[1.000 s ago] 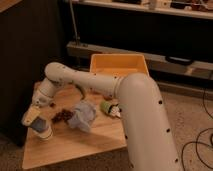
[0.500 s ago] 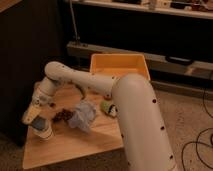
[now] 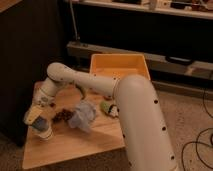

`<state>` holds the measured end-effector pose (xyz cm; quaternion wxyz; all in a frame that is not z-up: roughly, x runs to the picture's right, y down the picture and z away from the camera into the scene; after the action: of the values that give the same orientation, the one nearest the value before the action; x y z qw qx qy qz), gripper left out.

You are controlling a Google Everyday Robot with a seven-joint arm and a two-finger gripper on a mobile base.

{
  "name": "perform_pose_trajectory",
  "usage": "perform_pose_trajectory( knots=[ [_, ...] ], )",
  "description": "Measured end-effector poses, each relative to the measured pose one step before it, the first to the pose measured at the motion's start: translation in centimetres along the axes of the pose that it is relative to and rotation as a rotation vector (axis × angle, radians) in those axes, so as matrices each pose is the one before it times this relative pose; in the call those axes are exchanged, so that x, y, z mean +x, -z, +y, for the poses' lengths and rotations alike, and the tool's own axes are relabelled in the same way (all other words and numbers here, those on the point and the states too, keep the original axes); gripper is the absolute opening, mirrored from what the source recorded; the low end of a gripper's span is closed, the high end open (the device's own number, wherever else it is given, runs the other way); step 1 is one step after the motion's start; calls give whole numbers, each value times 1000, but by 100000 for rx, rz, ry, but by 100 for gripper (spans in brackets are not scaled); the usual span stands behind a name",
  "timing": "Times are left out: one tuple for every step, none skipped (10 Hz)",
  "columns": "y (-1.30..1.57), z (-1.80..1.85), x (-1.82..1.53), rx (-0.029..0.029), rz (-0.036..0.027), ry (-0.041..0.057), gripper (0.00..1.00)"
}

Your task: Place sponge in paper cup

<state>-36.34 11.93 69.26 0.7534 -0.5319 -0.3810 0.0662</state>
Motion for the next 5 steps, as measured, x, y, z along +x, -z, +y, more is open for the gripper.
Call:
perform_pose_trajectory(
  knots=[
    [-23, 5, 105, -54, -127, 13, 50],
    [-42, 13, 110, -231, -157, 94, 62],
    [-53, 40, 80, -223, 79, 0, 72],
    [-14, 12, 75, -56, 225, -25, 78],
    [26, 54, 28, 151, 498, 236, 80]
  ],
)
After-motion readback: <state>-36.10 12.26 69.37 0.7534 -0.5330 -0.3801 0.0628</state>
